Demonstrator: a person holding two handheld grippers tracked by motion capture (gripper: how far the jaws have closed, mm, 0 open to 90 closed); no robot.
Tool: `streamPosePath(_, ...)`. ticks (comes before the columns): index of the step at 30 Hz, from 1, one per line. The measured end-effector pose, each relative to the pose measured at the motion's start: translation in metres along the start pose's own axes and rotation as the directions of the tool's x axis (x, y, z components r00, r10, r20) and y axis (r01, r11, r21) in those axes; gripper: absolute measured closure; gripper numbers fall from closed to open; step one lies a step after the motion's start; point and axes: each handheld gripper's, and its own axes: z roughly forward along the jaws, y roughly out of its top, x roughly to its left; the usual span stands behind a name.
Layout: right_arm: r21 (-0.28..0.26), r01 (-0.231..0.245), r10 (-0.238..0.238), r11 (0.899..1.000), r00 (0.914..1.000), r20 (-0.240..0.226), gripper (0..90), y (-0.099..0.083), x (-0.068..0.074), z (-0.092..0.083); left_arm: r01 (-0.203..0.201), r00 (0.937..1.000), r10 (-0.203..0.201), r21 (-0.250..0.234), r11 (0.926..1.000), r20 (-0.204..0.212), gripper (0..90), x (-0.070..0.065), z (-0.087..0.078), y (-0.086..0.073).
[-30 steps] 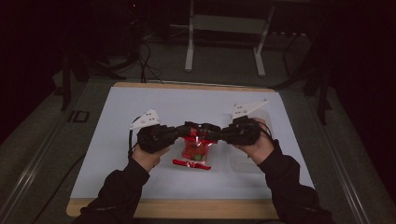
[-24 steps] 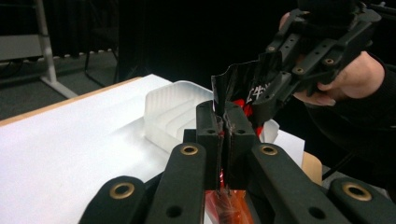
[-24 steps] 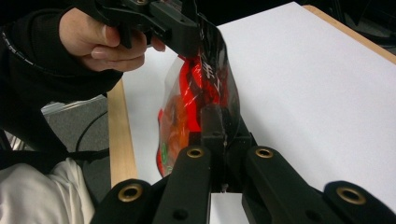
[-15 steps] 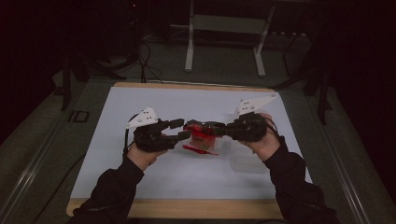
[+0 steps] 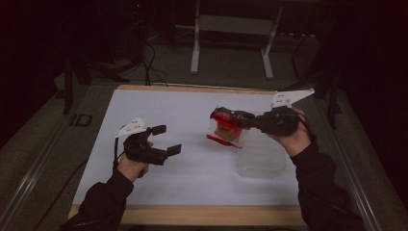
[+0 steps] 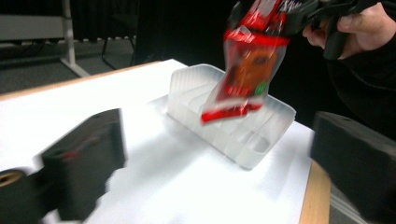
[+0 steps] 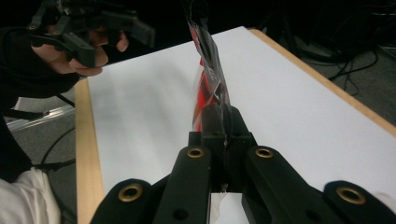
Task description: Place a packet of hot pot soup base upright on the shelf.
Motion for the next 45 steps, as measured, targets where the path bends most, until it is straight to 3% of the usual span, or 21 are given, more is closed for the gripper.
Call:
streamPosePath(3,-0.010,0.018,-0.018,1.000,0.9992,0.037,90.0,-0.002,-0.013,-0.016,0.004,0.9995,-0.002,0.045,0.9990,-0.032,0.3,0.002,-0.005,-0.009)
streamPosePath(7,-0.004,0.014,-0.014,1.000,0.9968,0.079,90.0,-0.006,-0.026,-0.031,0.002,0.9994,0.001,0.080,0.9968,-0.035,0.0,0.005,-0.013,-0.023)
streamPosePath(10,0.002,0.015,-0.015,1.000,0.9947,0.102,90.0,-0.010,-0.034,-0.039,0.032,0.9987,-0.028,0.105,0.9940,-0.042,0.0,0.009,-0.020,-0.034)
streamPosePath(12,0.007,0.012,-0.013,1.000,0.9939,0.109,90.0,-0.013,-0.040,-0.042,0.058,0.9978,-0.055,0.103,0.9930,-0.038,0.0,0.011,-0.025,-0.040)
streamPosePath(16,0.021,0.016,-0.018,1.000,0.9931,0.116,90.0,-0.021,-0.051,-0.048,0.059,0.9960,-0.052,0.091,0.9942,-0.073,0.0,0.012,-0.035,-0.049)
streamPosePath(19,0.034,0.019,-0.023,0.999,0.9937,0.110,90.0,-0.029,-0.059,-0.050,0.067,0.9955,-0.061,0.089,0.9938,-0.073,0.0,0.012,-0.039,-0.056)
streamPosePath(23,0.055,0.021,-0.026,0.998,0.9962,0.083,90.0,-0.040,-0.070,-0.051,0.084,0.9946,-0.078,0.092,0.9922,-0.069,0.0,0.013,-0.041,-0.062)
streamPosePath(30,0.122,0.020,-0.030,0.992,0.9962,0.082,90.0,-0.054,-0.081,-0.047,0.095,0.9954,-0.093,0.088,0.9916,-0.024,0.0,0.016,-0.039,-0.068)
streamPosePath(33,0.147,0.018,-0.031,0.989,0.9962,0.081,90.0,-0.057,-0.085,-0.044,0.075,0.9969,-0.072,0.092,0.9930,-0.030,0.0,0.015,-0.037,-0.071)
streamPosePath(45,0.186,0.061,-0.080,0.981,0.9918,0.099,90.0,-0.063,-0.099,-0.021,0.086,0.9960,-0.084,0.071,0.9937,-0.030,0.0,0.017,-0.037,-0.074)
